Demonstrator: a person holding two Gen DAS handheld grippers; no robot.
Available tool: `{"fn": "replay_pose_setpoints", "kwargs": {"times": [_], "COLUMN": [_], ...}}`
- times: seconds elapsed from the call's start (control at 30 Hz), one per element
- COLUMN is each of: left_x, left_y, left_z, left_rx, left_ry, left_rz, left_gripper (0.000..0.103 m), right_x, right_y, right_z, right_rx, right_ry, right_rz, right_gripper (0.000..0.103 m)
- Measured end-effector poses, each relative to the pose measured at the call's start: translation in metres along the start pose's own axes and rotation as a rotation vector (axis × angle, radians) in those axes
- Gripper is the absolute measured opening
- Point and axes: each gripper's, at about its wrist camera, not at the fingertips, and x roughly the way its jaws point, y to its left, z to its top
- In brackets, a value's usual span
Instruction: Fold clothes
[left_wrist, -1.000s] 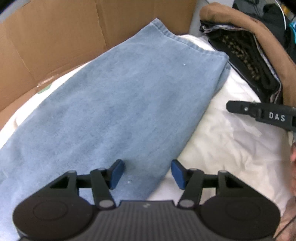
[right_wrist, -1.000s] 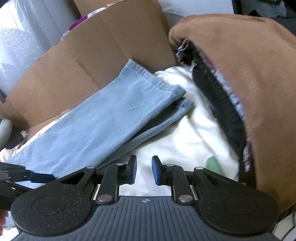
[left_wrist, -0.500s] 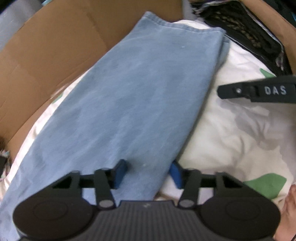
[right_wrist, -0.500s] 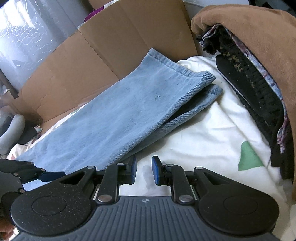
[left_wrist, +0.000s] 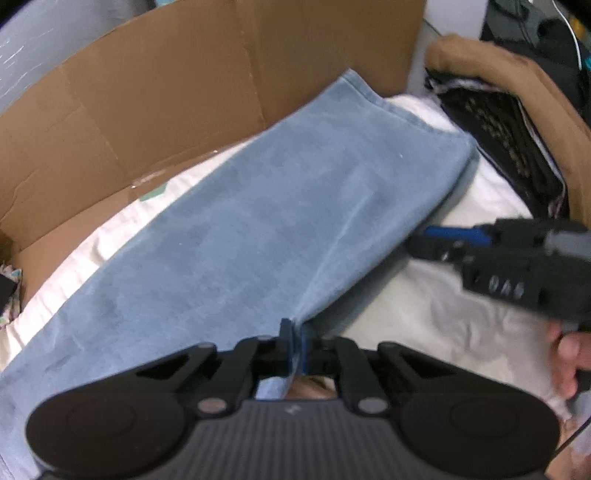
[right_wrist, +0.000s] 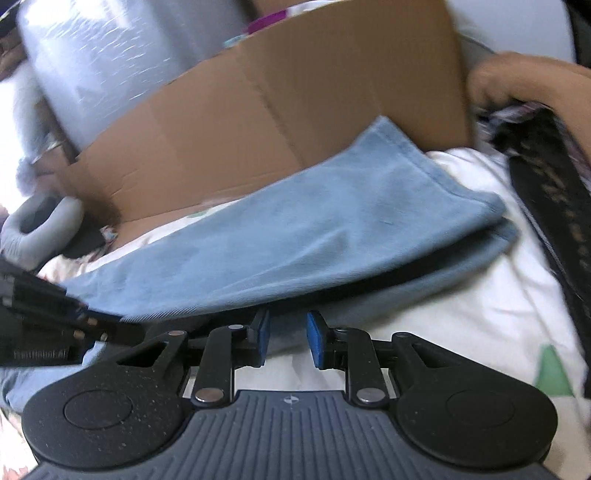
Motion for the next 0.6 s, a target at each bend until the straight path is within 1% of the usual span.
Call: {"fn": "replay_pose_setpoints", "kwargs": {"times": [0.13,0.27,0.4,0.5,0.6], "left_x": [-0.005,-0.010,-0.013,-0.013,-0.012], "left_y": [0.006,0.010,0.017,0.019,0.020], "left_z": [0.003,0.008,0.011,0.013,0.015], "left_rx": [-0.014,-0.018,-0.035,-0.041,-0.040], "left_ry": [-0.015,-0.030,-0.039,-0.036,-0.028], "left_rz": [-0.016,-0.021,-0.028,-0.037,-0.044], "left_gripper": [0.003,0.003,0.003,0.003,0.003], "right_x": [0.012,0.029,0.052,0.060,0.057], "right_y": [0.010,0.016,0.016,0.015,0.020], "right_z": [0.010,0.021,0.032,0.031,0.023], "right_rx": [-0.035,-0.071,-0.084,-0.086,-0.173], "right_ry": [-0.001,0.019,0.092,0.158,0.224], "right_rz": [0.006,-0.001,-0.028,-0.028,-0.008], "right_gripper": [0.029,0.033,0.033,0.034,0.034]}}
